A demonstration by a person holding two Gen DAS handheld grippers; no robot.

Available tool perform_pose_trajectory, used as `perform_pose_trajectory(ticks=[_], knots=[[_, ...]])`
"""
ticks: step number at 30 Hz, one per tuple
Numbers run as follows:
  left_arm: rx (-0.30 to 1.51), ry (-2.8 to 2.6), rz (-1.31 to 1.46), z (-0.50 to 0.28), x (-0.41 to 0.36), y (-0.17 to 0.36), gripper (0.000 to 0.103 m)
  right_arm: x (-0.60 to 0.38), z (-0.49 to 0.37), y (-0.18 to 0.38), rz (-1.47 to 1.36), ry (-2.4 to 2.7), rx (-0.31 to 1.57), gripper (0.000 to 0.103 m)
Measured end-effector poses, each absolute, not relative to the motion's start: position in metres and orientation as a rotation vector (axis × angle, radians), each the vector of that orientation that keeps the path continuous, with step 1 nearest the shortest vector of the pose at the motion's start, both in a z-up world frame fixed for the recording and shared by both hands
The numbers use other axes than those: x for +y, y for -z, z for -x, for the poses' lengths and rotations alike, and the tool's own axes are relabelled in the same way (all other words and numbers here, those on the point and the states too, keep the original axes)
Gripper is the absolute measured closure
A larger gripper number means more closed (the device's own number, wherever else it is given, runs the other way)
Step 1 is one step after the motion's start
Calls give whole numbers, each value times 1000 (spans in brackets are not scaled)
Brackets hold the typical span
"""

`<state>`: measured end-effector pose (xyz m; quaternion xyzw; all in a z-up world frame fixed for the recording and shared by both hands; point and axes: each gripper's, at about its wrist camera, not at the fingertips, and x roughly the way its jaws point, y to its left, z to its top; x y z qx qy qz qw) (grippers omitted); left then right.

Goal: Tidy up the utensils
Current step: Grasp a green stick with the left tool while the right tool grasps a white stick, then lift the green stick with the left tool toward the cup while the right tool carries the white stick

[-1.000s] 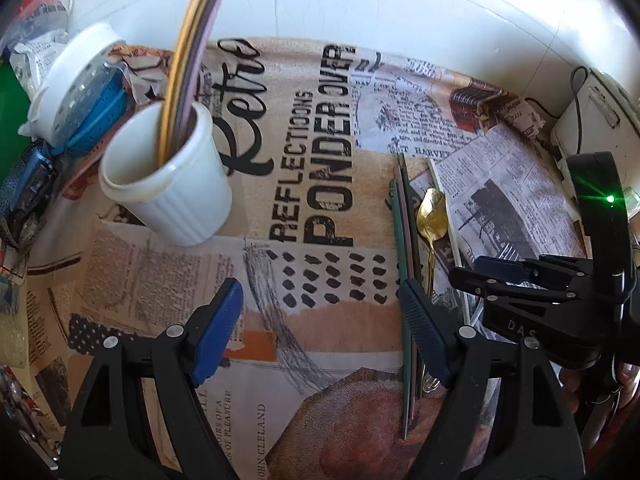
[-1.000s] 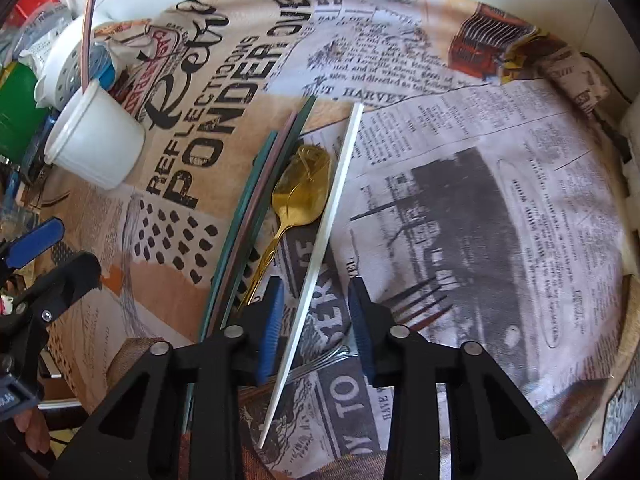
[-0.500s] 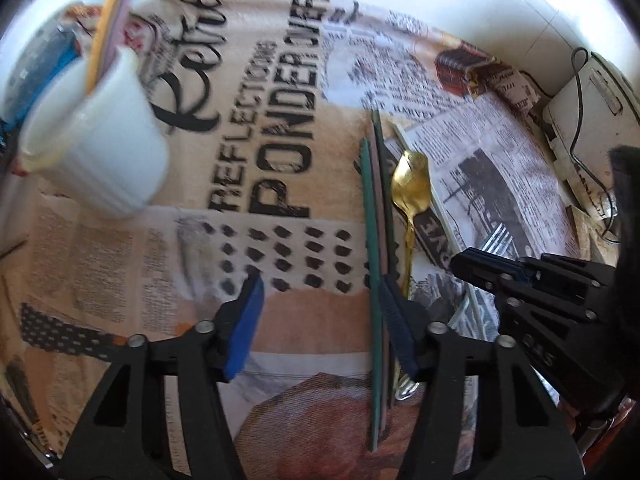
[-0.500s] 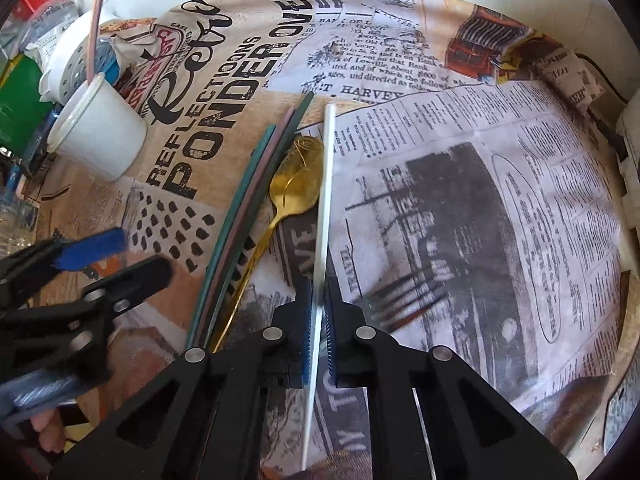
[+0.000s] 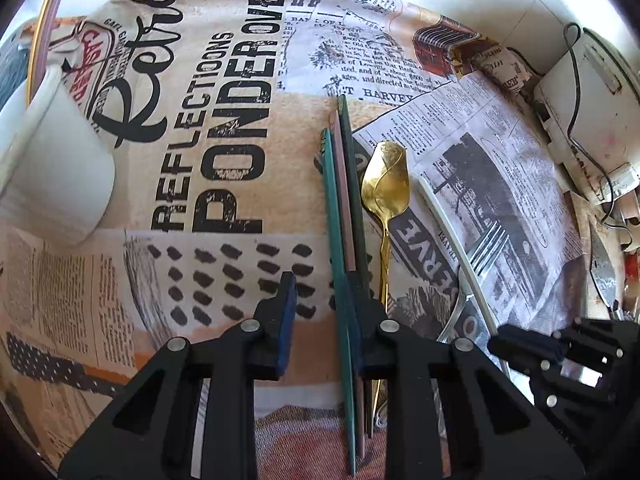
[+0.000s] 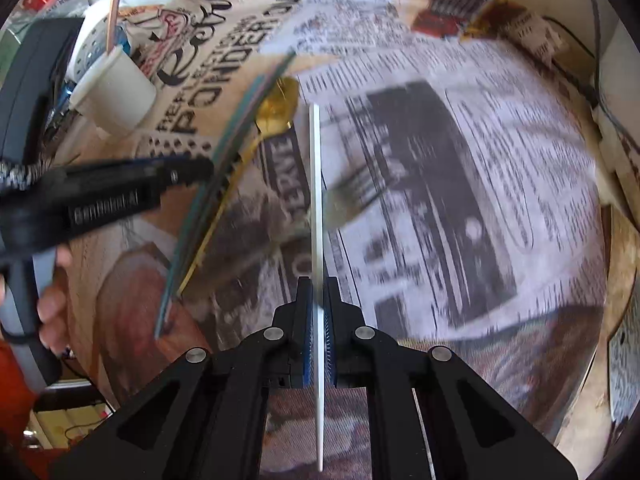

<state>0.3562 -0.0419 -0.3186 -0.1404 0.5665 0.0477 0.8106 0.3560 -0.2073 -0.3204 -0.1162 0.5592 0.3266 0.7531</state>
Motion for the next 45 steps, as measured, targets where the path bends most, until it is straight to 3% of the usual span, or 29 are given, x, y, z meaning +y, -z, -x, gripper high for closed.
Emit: perform_pose_trajectory(ticks=[11, 15, 29, 45], knots=[[1255, -83, 221, -383, -43, 321, 86, -206, -370, 318, 264, -700, 1240, 97], [1258, -67, 198, -387, -44, 323, 98, -194, -378, 318, 274, -694, 1222, 97], [1397, 73, 206, -343, -49, 326, 99, -214, -368, 327, 285, -722, 1263, 96], [1430, 38, 176, -379, -70, 329, 98, -177, -379, 324, 421, -736, 1221, 95]])
